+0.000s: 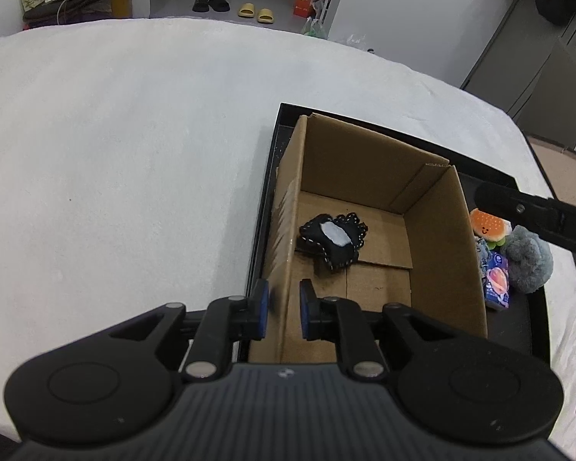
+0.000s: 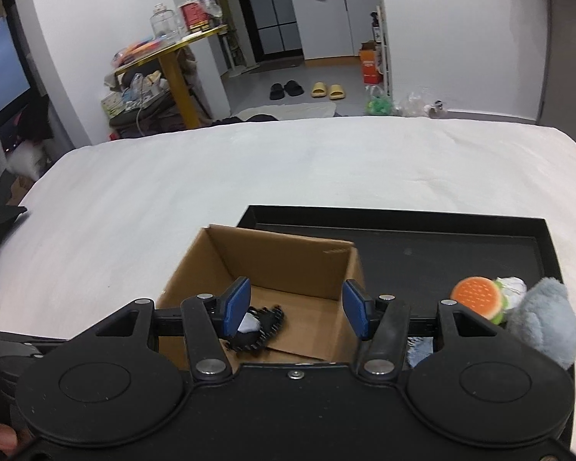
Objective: Organize soft objects
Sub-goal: 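Move the right tool to the grey fluffy ball and grasp it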
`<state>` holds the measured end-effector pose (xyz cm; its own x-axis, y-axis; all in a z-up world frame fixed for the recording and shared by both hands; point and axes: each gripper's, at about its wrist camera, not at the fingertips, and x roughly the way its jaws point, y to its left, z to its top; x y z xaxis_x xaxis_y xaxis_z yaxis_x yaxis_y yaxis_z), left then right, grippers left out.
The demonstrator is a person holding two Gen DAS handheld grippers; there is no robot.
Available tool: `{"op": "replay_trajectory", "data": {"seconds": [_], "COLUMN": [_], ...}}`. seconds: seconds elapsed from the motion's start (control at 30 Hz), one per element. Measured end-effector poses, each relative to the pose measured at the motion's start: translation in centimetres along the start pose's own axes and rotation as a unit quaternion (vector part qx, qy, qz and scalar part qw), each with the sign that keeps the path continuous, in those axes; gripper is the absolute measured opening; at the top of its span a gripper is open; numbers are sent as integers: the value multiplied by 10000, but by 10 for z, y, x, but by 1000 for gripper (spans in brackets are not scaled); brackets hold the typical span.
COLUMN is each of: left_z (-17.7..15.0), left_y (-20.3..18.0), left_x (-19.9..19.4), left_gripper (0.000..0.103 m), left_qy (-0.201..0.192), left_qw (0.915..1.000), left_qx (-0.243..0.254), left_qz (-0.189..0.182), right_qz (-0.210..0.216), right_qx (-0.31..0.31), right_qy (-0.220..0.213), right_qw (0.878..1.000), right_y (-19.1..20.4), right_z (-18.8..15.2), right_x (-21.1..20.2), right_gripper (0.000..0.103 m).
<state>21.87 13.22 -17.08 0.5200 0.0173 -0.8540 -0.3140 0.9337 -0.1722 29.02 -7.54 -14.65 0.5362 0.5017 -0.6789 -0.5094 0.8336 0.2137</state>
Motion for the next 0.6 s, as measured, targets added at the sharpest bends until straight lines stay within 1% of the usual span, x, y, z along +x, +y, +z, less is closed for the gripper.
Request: {"op": "replay_trajectory", "data": {"seconds": [0.03, 0.07, 0.1, 0.13, 0.17, 0.23, 0.3, 0.37, 0.43, 0.47, 0.53, 0.6], "left_z": [0, 0, -1, -2, -2, -2, -2, -1, -2, -1, -1, -1], "left_y": [-3, -5, -8, -11, -13, -17, -18, -21, -24, -26, -30, -35], "left_x": [0, -1, -1, -1, 0, 0, -2, -2, -2, -2, -3, -3], "left_gripper": [20, 27, 38, 44, 52, 55, 63, 68, 70, 70, 71, 73], "left_qy": [-4, -24, -63, -90, -90, -120, -160, -221, -251, -243, -233, -265], "left_qw": [10000, 10000, 9999, 9997, 9994, 9991, 9989, 9983, 9976, 9973, 9970, 9966], "left_qx": [24, 54, 106, 168, 206, 230, 212, 213, 249, 271, 288, 323], "left_qz": [26, 58, 100, 172, 263, 329, 386, 487, 593, 631, 677, 708], "right_qz": [-16, -31, -49, -74, -110, -220, -340, -482, -635, -685, -787, -882], "right_qx": [27, 52, 74, 89, 94, 96, 97, 96, 167, 205, 227, 224], "right_qy": [3, 6, 5, -3, -20, -68, -85, -89, -119, -134, -204, -242], "right_qw": [10000, 10000, 10000, 9999, 9999, 9997, 9993, 9988, 9978, 9974, 9964, 9956], "right_y": [-3, -6, -9, -12, -15, -23, -31, -41, -51, -56, -64, -70], "right_z": [-1, -3, -4, -5, -6, -9, -11, -15, -20, -22, -27, -31], "right_x": [0, -1, -2, -3, -5, -9, -14, -17, -19, -20, -22, -23], "right_gripper": [53, 53, 53, 55, 56, 61, 62, 66, 70, 71, 75, 78]}}
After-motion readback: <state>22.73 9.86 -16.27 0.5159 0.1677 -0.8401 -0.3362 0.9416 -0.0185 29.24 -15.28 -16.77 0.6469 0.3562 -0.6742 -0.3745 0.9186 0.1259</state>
